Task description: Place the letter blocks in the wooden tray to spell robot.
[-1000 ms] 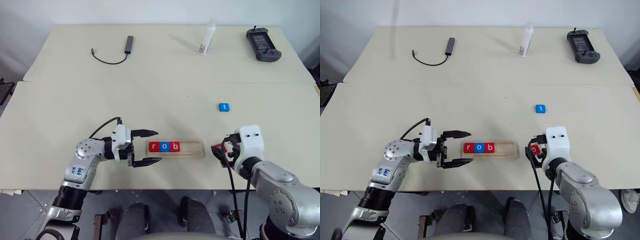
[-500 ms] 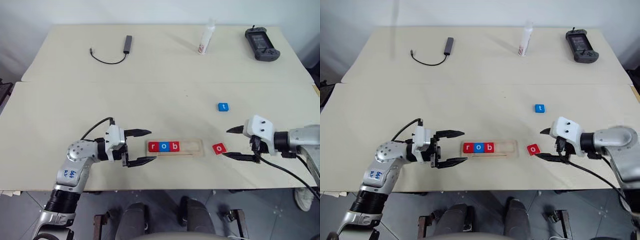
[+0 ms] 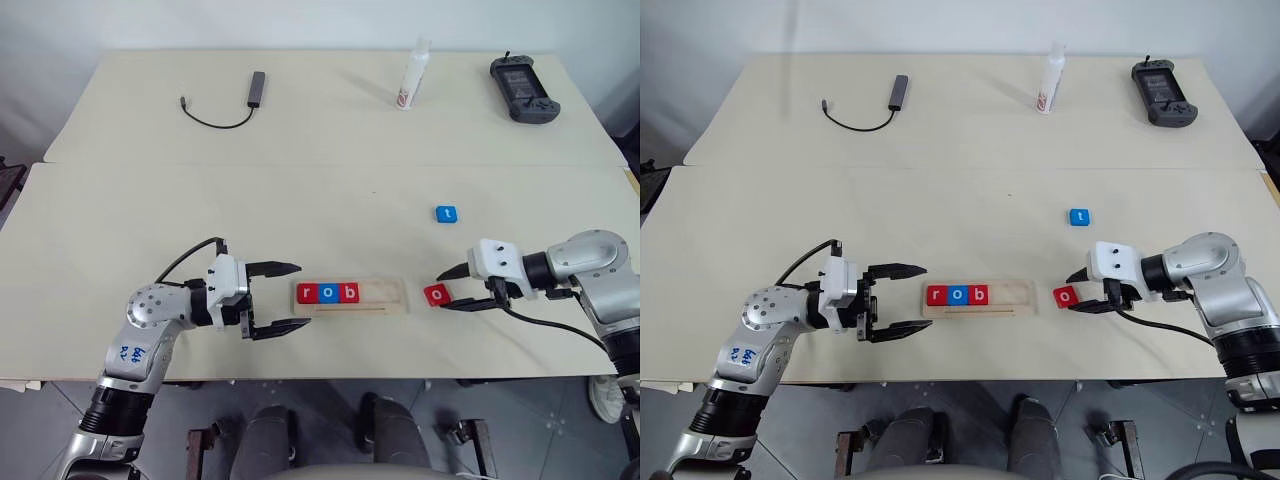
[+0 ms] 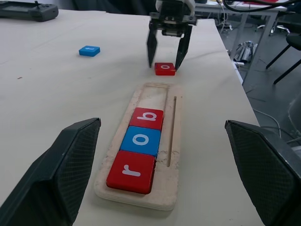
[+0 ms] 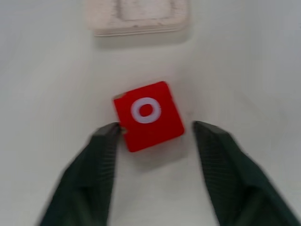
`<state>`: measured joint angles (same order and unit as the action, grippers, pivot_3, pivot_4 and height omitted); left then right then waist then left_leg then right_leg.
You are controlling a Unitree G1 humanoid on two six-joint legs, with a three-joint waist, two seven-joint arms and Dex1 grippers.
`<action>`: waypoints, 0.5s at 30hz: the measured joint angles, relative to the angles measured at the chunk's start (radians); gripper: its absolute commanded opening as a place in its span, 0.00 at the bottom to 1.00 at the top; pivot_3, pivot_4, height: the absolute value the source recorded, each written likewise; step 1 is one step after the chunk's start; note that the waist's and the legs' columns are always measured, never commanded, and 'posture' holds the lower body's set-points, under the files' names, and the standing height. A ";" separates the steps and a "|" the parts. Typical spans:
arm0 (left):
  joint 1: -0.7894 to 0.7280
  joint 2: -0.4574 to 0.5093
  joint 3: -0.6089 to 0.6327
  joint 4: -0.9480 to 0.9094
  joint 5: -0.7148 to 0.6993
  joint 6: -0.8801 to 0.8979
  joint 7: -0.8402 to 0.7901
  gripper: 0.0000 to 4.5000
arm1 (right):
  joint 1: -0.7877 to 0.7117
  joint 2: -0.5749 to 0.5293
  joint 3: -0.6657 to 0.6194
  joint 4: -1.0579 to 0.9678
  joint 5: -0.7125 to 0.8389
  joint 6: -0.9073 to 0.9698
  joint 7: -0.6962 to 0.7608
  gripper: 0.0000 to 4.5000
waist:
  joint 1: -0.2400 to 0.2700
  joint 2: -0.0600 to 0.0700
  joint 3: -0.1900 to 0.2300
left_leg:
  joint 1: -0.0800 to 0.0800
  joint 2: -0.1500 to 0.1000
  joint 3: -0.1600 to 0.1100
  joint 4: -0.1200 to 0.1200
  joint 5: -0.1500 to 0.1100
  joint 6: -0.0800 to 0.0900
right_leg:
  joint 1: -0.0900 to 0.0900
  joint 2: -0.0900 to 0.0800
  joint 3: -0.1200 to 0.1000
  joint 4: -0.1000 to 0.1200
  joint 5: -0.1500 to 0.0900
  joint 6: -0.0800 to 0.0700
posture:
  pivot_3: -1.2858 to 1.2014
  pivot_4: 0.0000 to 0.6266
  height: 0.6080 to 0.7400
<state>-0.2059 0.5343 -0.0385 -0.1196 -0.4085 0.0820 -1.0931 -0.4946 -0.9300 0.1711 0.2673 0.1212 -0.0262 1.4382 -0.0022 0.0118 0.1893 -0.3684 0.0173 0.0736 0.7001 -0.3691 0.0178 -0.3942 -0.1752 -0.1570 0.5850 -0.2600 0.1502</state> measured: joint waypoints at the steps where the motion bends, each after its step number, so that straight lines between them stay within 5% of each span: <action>1: 0.000 0.000 0.000 0.000 0.000 0.000 0.004 1.00 | -0.003 0.002 0.000 -0.005 0.001 0.000 -0.003 0.32 | 0.000 0.000 0.000 | 0.000 0.000 0.000 0.000 0.000 0.000 | 0.000 0.000 0.000 0.000 0.000 0.000 | 0.52 0.24 1.00; 10: 0.018 0.003 0.014 0.000 0.000 -0.003 0.021 1.00 | -0.051 -0.042 -0.008 -0.266 0.059 0.296 0.009 0.32 | 0.004 0.001 0.000 | -0.001 0.000 -0.001 0.000 0.000 0.000 | 0.000 0.000 0.000 0.000 0.000 0.000 | 0.52 0.24 1.00; 15: 0.032 0.003 0.020 -0.021 0.000 -0.003 0.036 1.00 | -0.108 0.053 0.070 -0.352 0.050 0.462 -0.061 0.32 | 0.001 0.001 0.000 | -0.001 0.000 -0.002 0.000 0.000 0.000 | -0.001 0.000 -0.001 0.000 0.000 0.000 | 0.52 0.24 1.00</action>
<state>-0.1741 0.5378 -0.0182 -0.1402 -0.4083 0.0788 -1.0567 -0.6030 -0.8775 0.2410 -0.0852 0.1715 0.4356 1.3775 -0.0008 0.0124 0.1895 -0.3695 0.0174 0.0721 0.7004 -0.3691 0.0175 -0.3948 -0.1752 -0.1576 0.5853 -0.2600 0.1500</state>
